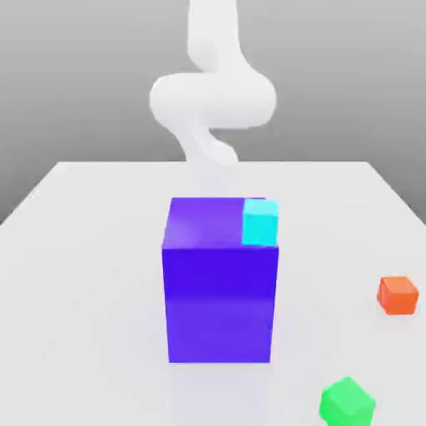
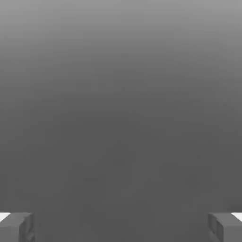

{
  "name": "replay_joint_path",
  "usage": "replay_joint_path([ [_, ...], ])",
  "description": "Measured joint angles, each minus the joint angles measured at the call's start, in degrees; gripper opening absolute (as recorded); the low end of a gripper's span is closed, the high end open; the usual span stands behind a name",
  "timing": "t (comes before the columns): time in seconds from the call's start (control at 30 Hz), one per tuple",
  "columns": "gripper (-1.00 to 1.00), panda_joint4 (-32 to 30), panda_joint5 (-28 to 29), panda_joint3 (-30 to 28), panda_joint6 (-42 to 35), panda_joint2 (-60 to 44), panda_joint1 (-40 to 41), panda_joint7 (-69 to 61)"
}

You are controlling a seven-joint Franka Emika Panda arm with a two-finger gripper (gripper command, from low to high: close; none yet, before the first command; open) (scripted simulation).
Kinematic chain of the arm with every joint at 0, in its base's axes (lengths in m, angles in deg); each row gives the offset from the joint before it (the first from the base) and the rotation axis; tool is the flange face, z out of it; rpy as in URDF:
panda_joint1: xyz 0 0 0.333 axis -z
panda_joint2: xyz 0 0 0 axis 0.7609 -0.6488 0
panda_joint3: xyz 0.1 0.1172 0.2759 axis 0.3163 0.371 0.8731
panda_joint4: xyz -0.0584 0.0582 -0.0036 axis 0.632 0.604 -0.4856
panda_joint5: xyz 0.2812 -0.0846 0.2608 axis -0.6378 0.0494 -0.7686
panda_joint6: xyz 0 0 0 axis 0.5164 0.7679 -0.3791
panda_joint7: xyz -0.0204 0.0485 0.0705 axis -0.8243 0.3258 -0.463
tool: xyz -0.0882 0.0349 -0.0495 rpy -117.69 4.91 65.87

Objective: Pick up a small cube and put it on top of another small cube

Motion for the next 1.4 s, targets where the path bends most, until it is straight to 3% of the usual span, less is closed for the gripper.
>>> replay_joint_path([
  [0.63, 0.00, 7.8, -8.3, -12.6, 6.8, -39.8, 6.6, -5.4],
  [1.1, 0.00, 13.6, -14.5, -15.5, 11.9, -69.0, 16.3, -9.4],
  [1.23, 0.00, 15.7, -17.2, -13.1, 17.0, -77.3, 18.9, -11.2],
  [1.27, -1.00, 16.0, -17.6, -12.7, 17.8, -78.4, 19.2, -11.5],
  [1.4, -1.00, 16.0, -17.6, -12.7, 17.8, -78.4, 19.3, -11.5],
])
